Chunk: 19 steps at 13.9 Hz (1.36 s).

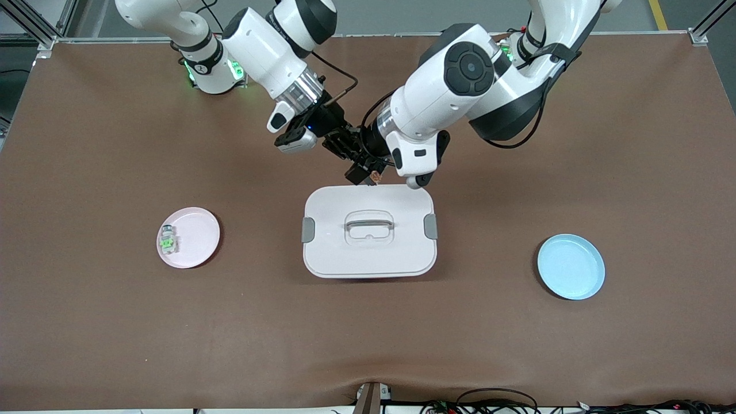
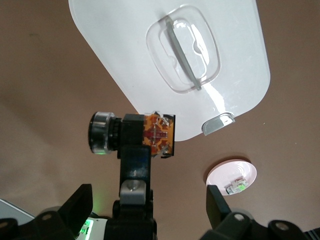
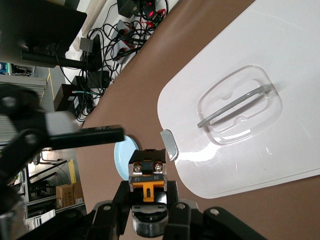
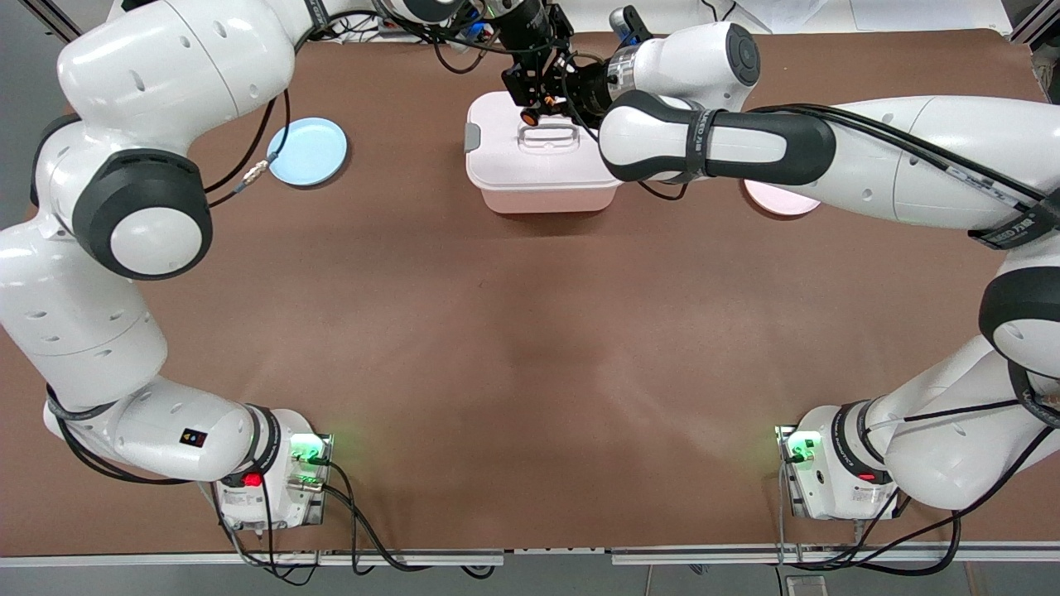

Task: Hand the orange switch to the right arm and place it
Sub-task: 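Open the left gripper and withdraw it while the right gripper pulls away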

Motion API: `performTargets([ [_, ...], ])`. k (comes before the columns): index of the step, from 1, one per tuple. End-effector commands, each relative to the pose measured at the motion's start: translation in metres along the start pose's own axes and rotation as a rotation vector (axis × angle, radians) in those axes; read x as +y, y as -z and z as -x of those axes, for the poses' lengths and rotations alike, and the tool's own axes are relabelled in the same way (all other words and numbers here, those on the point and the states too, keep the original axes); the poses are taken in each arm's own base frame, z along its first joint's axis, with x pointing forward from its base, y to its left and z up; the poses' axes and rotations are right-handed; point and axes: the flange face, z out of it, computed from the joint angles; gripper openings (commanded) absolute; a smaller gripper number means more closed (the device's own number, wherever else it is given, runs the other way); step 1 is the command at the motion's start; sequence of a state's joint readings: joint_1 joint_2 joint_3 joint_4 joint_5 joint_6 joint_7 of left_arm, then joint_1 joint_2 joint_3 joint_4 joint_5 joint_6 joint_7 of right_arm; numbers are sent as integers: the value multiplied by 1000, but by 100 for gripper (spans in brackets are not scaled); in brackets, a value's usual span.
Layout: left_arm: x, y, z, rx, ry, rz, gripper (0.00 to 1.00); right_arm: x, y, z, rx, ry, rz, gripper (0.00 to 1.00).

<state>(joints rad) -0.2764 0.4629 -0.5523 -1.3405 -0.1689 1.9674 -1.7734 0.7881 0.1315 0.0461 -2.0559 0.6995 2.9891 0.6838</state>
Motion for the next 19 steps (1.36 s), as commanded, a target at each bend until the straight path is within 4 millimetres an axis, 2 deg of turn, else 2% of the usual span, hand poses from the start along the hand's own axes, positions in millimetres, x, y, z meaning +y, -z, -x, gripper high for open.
performTargets([
  [1,-6,36,-17,89,-2,8,100,-8,0,0,3,-19,-22,0],
  [4,-13,70,-26,191,-116,35,100,-7,-3,0,2,-20,-18,0],
  [8,-17,101,-81,254,-258,-22,100,-5,-2,-6,5,4,-10,0],
  [12,-22,113,-140,294,-387,-106,100,4,-1,-23,7,46,15,0],
  [14,-30,109,-168,307,-438,-159,100,12,-1,-36,-4,76,42,0],
  [17,-42,104,-195,334,-514,-233,100,37,-6,-51,-17,153,94,0],
  [19,-49,107,-215,331,-527,-255,100,57,-5,-73,-41,200,138,0],
])
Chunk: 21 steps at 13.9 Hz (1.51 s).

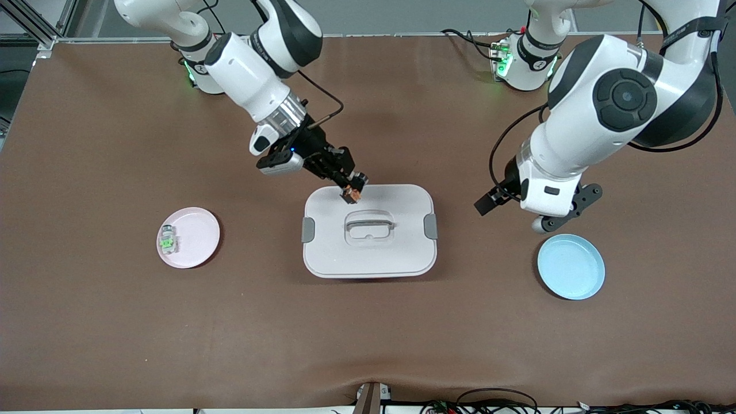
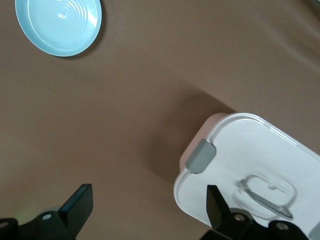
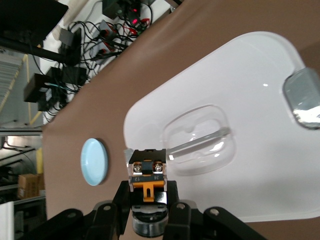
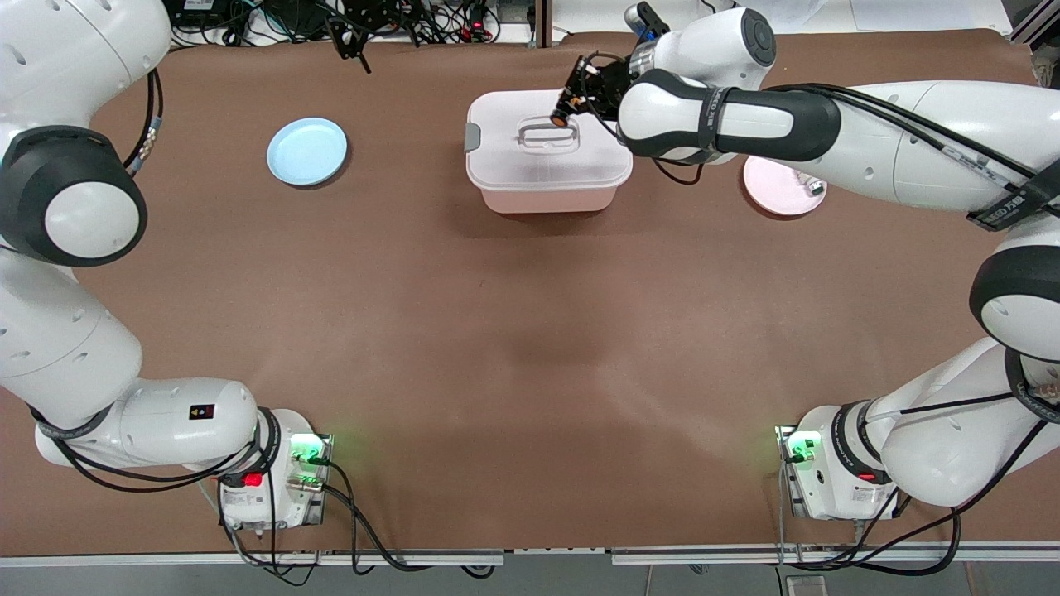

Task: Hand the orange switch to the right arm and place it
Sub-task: 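Open the left gripper and withdraw it while the right gripper pulls away, then carry the switch with the right gripper over the pink plate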

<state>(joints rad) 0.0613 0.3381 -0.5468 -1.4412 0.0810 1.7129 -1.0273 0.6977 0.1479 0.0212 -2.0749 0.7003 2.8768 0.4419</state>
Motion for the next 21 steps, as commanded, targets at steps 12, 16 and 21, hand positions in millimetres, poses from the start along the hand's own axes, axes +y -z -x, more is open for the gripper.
performTargets([
  [12,-131,15,-69,29,-294,-99,100,127,38,-104,-277,463,343,0],
  [16,-157,32,-83,48,-397,-100,100,160,59,-131,-405,875,419,0],
  [21,-176,56,-85,71,-482,-111,100,209,83,-166,-519,1292,376,0],
])
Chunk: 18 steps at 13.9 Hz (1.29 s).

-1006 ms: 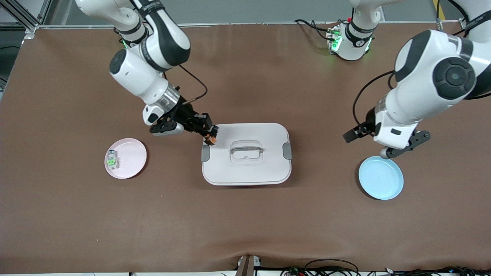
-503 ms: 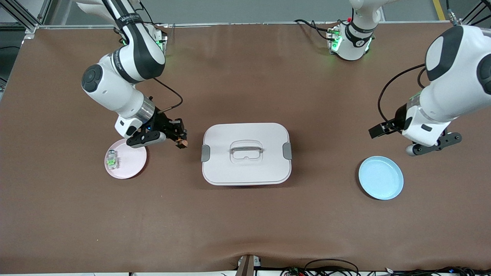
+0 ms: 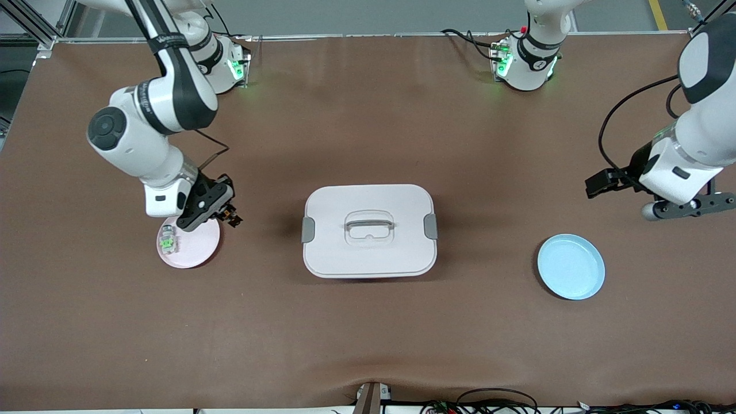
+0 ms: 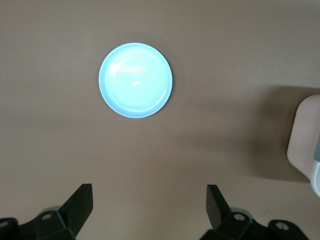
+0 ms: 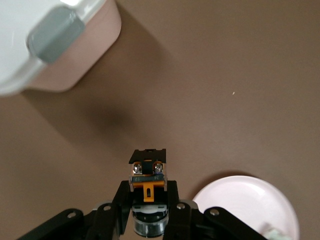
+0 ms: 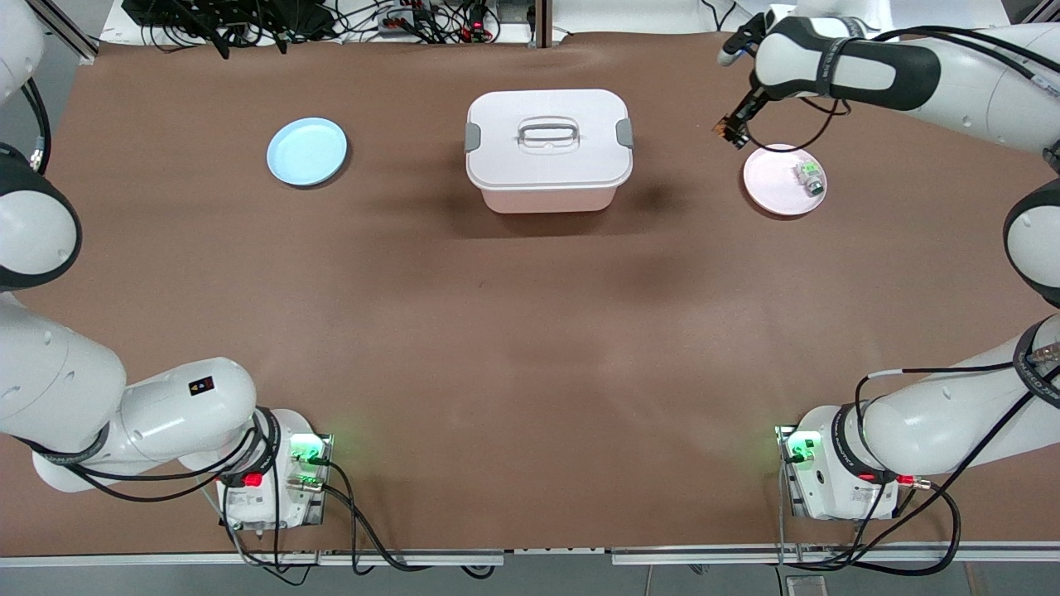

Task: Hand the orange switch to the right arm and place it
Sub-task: 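Carry the switch with the right gripper over the pink plate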

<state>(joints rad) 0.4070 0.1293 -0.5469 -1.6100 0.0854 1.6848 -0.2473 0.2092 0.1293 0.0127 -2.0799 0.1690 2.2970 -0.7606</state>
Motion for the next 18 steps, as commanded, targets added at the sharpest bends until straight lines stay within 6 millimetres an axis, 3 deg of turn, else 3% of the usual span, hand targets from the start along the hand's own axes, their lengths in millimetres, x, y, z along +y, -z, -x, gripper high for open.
performTargets([
  [1,-14,12,9,13,-35,-31,100,20,3,24,-34,177,16,0],
  [3,-18,16,9,19,-74,-32,100,35,3,39,-80,301,47,0],
  [5,-28,26,5,38,-93,-25,100,33,-6,46,-120,346,58,0],
  [8,-26,30,7,45,-142,-35,100,26,-22,50,-167,444,119,0],
  [9,-35,37,11,48,-159,-42,100,23,-29,53,-163,461,133,0],
  [18,-22,53,59,44,-170,-8,100,43,-98,86,-199,547,57,0],
])
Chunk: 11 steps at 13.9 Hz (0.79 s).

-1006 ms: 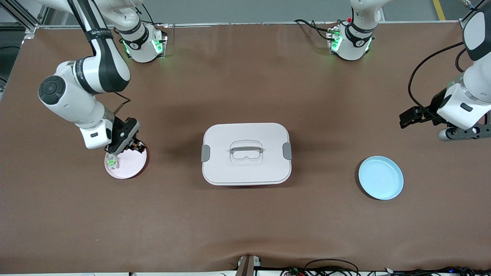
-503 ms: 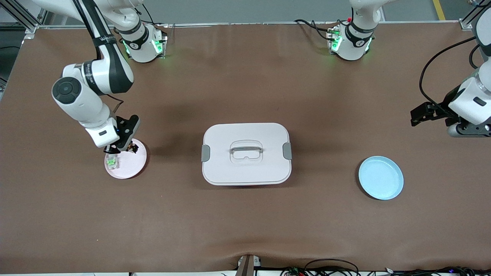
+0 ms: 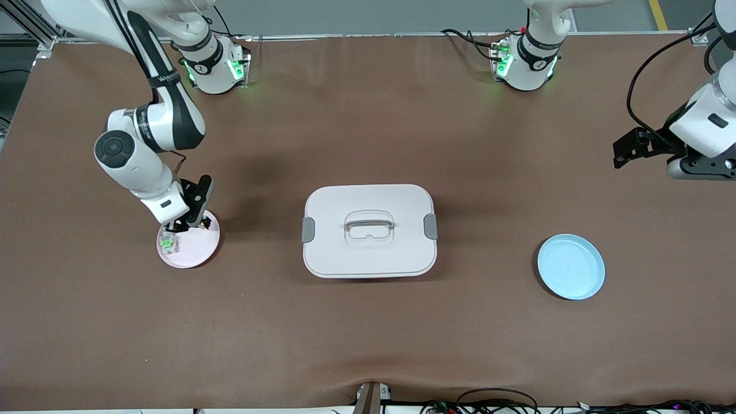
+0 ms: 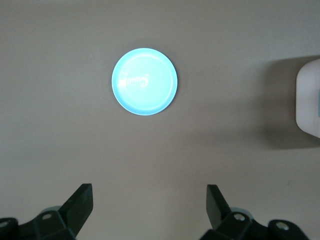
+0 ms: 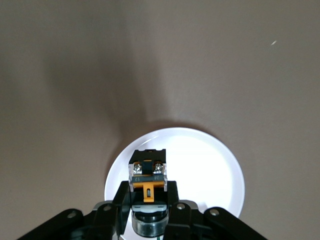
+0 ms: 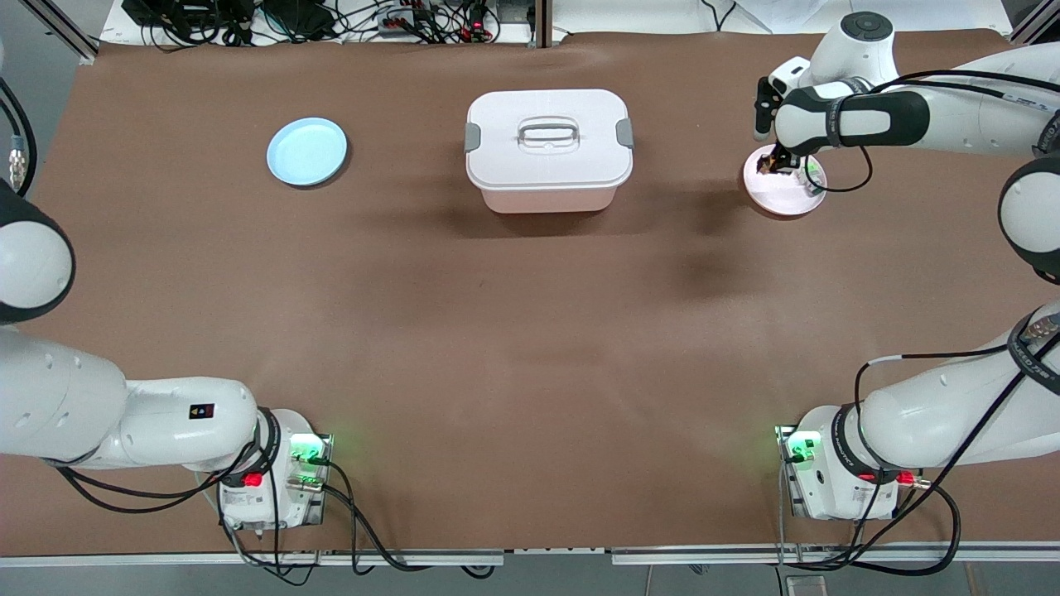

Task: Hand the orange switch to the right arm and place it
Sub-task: 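Carry the switch with the right gripper over the pink plate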

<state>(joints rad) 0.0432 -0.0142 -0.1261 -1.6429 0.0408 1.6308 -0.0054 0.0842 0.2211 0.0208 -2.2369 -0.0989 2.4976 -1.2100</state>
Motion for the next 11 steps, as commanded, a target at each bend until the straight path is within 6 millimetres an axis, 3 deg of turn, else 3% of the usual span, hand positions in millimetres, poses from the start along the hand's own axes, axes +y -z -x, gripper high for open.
performTargets([
  [1,4,8,25,13,10,12,100,0,-21,6,-9,41,-24,0],
  [5,18,13,38,18,44,6,100,3,-48,17,0,73,-25,0],
  [7,18,18,41,29,30,6,100,6,-57,28,5,79,-18,0],
  [11,9,20,42,32,6,7,100,7,-78,26,18,84,5,0],
])
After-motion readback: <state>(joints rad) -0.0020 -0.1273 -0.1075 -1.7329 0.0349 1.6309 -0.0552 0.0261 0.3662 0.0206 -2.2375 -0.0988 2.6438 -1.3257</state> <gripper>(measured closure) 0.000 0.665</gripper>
